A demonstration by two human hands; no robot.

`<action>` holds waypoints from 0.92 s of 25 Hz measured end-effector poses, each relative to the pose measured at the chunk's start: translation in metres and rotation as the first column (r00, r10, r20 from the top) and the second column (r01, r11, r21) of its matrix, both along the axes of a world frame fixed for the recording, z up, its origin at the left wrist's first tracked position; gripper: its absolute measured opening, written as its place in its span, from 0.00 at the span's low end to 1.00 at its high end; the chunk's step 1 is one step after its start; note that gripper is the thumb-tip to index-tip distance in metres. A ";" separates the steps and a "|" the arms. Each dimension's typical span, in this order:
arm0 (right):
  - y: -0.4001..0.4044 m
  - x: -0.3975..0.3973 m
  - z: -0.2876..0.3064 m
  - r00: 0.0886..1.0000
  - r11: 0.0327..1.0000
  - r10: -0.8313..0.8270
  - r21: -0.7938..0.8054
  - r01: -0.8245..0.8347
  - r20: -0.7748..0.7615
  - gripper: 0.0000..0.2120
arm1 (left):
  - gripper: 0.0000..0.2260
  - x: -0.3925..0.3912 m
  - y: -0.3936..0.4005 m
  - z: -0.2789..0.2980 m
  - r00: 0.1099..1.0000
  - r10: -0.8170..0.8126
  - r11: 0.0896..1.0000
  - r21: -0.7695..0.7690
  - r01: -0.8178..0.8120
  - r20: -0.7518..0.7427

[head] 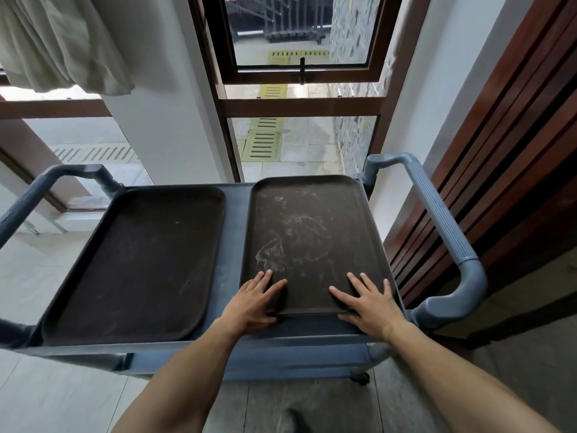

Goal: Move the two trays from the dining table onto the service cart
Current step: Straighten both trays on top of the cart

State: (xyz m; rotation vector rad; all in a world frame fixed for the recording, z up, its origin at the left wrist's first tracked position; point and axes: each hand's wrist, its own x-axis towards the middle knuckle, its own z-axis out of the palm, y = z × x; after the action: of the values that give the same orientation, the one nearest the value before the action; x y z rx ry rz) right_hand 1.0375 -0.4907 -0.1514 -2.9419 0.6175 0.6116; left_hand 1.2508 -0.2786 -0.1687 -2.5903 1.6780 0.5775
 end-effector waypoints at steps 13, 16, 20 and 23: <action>-0.004 -0.004 0.004 0.994 0.974 -0.078 0.208 0.092 -0.077 0.47 | 0.48 -0.008 -0.006 -0.005 0.995 0.048 0.994 0.100 -0.039 -0.089; 0.000 -0.013 0.000 0.992 0.990 0.054 0.136 -0.039 -0.115 0.50 | 0.47 -0.016 0.007 -0.001 0.998 -0.056 0.988 0.142 0.062 -0.043; 0.000 -0.022 -0.003 0.993 0.995 0.092 0.041 -0.089 -0.076 0.46 | 0.45 -0.021 0.014 0.004 0.985 -0.152 0.971 0.197 0.133 0.086; 0.004 -0.028 -0.002 0.994 0.996 0.091 0.012 -0.090 -0.059 0.40 | 0.43 -0.028 0.012 0.009 0.985 -0.149 0.967 0.219 0.129 0.081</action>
State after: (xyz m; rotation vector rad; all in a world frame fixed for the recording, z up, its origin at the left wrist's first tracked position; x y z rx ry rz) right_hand 1.0097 -0.4863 -0.1537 -2.9659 0.4873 0.7108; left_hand 1.2227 -0.2669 -0.1602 -2.2934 1.6503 0.5797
